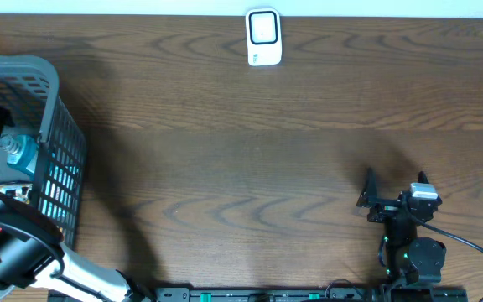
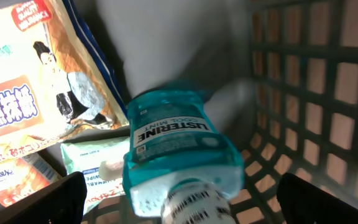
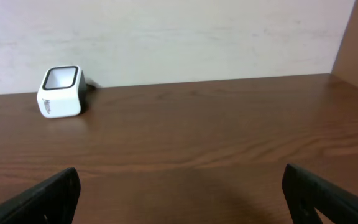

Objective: Scan the item barcode
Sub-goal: 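Grasp the teal Listerine bottle in the basket with the left gripper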

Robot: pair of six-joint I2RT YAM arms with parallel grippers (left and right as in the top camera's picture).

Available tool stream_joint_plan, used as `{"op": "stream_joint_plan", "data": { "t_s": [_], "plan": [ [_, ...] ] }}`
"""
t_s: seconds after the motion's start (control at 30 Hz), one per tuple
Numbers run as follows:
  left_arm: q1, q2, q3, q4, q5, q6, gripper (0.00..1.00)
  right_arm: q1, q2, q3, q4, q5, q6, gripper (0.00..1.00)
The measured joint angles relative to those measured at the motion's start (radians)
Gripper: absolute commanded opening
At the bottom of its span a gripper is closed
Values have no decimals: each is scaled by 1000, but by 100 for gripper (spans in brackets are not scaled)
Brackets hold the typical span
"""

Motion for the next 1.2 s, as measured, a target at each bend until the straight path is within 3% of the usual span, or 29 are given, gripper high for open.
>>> {"op": "stream_joint_plan", "data": {
  "t_s": [0.63, 0.87, 1.2],
  "plan": [
    [-64, 102, 0, -30, -27, 32, 100, 0, 0, 0, 0, 0, 0, 99],
    [-64, 101, 0, -39, -52, 34, 70, 0, 0, 0, 0, 0, 0, 99],
    [-64, 101, 0, -48, -61, 36, 69, 0, 0, 0, 0, 0, 0, 99]
  ]
}}
